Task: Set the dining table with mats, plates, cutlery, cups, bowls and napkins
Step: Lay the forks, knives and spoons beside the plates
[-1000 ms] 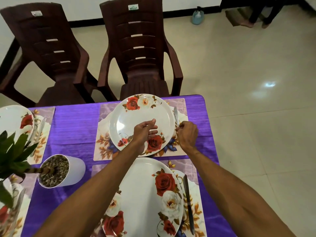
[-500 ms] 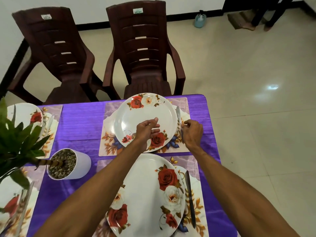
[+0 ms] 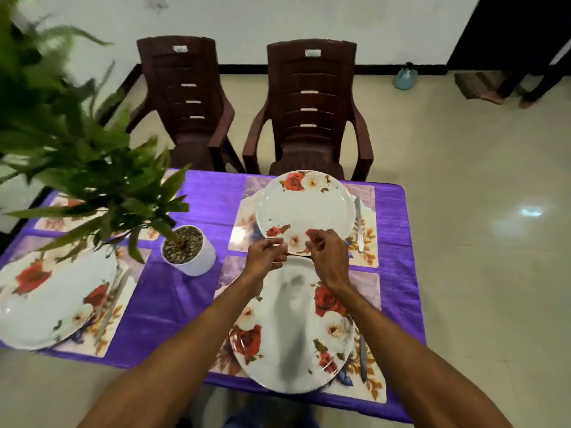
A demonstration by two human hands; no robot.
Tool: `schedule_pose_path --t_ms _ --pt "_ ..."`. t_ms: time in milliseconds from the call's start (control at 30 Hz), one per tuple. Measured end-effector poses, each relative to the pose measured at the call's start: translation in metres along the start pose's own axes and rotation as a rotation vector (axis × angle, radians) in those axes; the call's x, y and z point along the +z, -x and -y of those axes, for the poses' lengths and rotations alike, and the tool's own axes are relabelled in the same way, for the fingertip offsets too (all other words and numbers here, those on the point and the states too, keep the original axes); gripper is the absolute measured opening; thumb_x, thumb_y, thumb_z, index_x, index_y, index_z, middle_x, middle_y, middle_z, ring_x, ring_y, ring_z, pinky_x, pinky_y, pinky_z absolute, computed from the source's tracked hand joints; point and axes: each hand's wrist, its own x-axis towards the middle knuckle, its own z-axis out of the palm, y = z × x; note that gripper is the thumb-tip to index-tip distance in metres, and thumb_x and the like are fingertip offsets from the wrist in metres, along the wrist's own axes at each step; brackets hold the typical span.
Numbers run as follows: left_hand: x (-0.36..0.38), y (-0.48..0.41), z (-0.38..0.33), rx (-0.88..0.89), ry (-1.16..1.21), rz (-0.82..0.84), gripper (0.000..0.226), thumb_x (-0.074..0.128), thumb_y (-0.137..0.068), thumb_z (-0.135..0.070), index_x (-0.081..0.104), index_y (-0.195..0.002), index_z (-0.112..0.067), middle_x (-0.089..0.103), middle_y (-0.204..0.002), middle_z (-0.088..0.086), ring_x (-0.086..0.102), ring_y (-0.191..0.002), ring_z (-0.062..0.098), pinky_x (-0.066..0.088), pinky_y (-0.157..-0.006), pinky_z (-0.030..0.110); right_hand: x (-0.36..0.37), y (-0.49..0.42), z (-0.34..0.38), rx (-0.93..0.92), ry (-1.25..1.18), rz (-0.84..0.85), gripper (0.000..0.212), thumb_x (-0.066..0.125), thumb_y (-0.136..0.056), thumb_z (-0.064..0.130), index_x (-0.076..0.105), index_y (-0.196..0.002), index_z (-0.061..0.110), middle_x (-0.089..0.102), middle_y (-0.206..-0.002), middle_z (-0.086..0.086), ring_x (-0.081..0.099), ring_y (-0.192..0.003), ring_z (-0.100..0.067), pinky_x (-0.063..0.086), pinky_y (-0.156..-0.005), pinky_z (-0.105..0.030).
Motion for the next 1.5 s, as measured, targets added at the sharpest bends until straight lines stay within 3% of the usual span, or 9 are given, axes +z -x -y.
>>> schedule_pose_path --t_ms 267,433,533,733,900,1000,1100,1267,1500 --pt "-0.144 0.045 0.033 0.038 0.106 -0.135 0.017 0.064 -0.090 0.001 0.069 -0.100 -0.012 0.073 -0.080 0.003 0.067 -0.066 0.013 0.053 -0.064 0.023 0.086 0.074 0.083 -0.160 0.006 0.256 0.016 0.075 -0.083 0.024 0.075 -0.100 0.023 0.066 -0.084 0.011 0.061 -0.067 -0.008 0.050 -0.070 -0.031" --pt "-0.259 0.060 0.045 0.094 0.173 -0.251 0.019 0.060 -0.092 0.004 0.067 -0.108 -0.003 0.070 -0.087 0.012 0.066 -0.063 0.009 0.052 -0.059 0.021 0.174 0.118 0.142 -0.254 0.016 0.416 0.020 0.071 -0.081 0.027 0.077 -0.098 0.018 0.076 -0.092 -0.001 0.069 -0.075 -0.018 0.055 -0.073 -0.036" --pt "-0.324 0.066 0.044 0.114 0.219 -0.300 0.015 0.057 -0.094 0.003 0.064 -0.104 -0.006 0.068 -0.087 0.013 0.064 -0.070 0.019 0.051 -0.059 0.020 0.223 0.137 0.188 -0.274 0.006 0.527 0.018 0.075 -0.083 0.021 0.077 -0.101 0.015 0.076 -0.093 -0.002 0.067 -0.077 -0.014 0.054 -0.077 -0.032" --pt "-0.415 0.070 0.042 0.079 0.289 -0.465 0.016 0.067 -0.091 -0.005 0.069 -0.106 -0.008 0.074 -0.094 0.014 0.070 -0.076 0.020 0.057 -0.067 0.025 0.296 0.144 0.261 -0.357 -0.009 0.599 0.018 0.078 -0.083 0.017 0.078 -0.101 0.017 0.074 -0.090 0.001 0.059 -0.067 -0.007 0.049 -0.073 -0.026" --pt "-0.474 0.070 0.044 0.065 0.243 -0.607 0.019 0.066 -0.094 -0.012 0.069 -0.113 -0.011 0.073 -0.102 0.011 0.071 -0.093 0.028 0.059 -0.085 0.039 0.349 0.138 0.307 -0.373 -0.033 0.639 0.020 0.073 -0.088 0.020 0.074 -0.108 0.020 0.071 -0.100 0.006 0.061 -0.078 -0.003 0.049 -0.071 -0.015" --pt "-0.499 0.075 0.043 0.059 0.250 -0.671 0.017 0.066 -0.094 -0.011 0.068 -0.111 -0.011 0.073 -0.100 0.012 0.071 -0.093 0.030 0.059 -0.084 0.040 0.379 0.136 0.328 -0.327 -0.111 0.699 0.023 0.072 -0.091 0.021 0.070 -0.114 0.020 0.069 -0.106 0.005 0.065 -0.071 -0.002 0.053 -0.068 -0.011" --pt "-0.525 0.079 0.042 0.048 0.253 -0.698 0.019 0.068 -0.093 -0.012 0.068 -0.112 -0.011 0.073 -0.101 0.011 0.071 -0.091 0.027 0.059 -0.083 0.036 0.408 0.141 0.343 -0.305 -0.151 0.709 0.025 0.074 -0.089 0.028 0.068 -0.113 0.026 0.067 -0.107 0.006 0.068 -0.082 -0.011 0.062 -0.075 -0.034" --pt "-0.583 0.065 0.036 0.052 0.272 -0.720 0.018 0.067 -0.093 -0.011 0.068 -0.111 -0.009 0.074 -0.097 0.011 0.072 -0.089 0.028 0.059 -0.080 0.035 0.451 0.140 0.379 -0.361 -0.096 0.743 0.027 0.073 -0.090 0.029 0.070 -0.116 0.022 0.070 -0.111 0.004 0.065 -0.094 -0.011 0.056 -0.089 -0.028" --pt "-0.709 0.021 0.034 0.047 0.319 -0.700 0.016 0.067 -0.092 -0.008 0.069 -0.107 -0.006 0.075 -0.094 0.012 0.071 -0.079 0.022 0.059 -0.067 0.026 0.571 0.132 0.449 -0.372 -0.056 0.742 0.026 0.073 -0.091 0.025 0.070 -0.116 0.018 0.071 -0.112 0.003 0.067 -0.097 -0.013 0.053 -0.088 -0.022"
